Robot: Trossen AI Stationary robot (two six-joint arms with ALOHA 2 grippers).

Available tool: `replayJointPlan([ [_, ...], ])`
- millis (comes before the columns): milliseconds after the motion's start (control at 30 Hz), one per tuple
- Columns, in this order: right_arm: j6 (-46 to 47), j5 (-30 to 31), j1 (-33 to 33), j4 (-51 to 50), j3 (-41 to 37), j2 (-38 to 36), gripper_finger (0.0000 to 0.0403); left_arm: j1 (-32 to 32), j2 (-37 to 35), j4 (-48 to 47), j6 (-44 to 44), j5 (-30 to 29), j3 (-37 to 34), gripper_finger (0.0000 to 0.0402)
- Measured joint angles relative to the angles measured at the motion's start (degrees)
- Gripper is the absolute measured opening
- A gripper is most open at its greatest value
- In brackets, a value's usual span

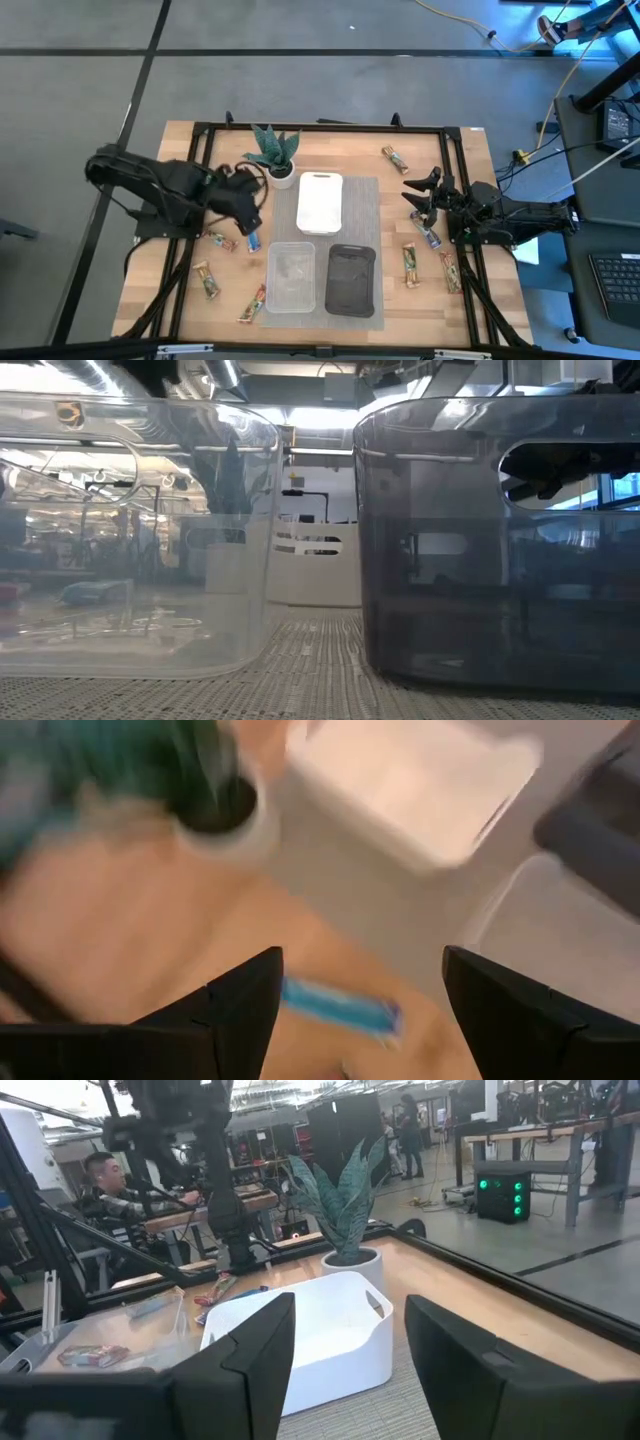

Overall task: Pick and place Granola Bars by type
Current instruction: Put the left blue granola bar into the white bin

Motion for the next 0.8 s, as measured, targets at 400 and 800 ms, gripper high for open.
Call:
replayJointPlan([
  [400,-0.1,0.9,0.0,0.2,0.0,0.0,0.0193,-6.6,9.0,-9.6,-41.0,14.0,-3.7,0.0267],
  [800,-3.0,1.2,0.0,0.2,0.0,0.0,0.0193,-6.8,5.7,0.9,-58.7,17.3,-18.0,0.0267],
])
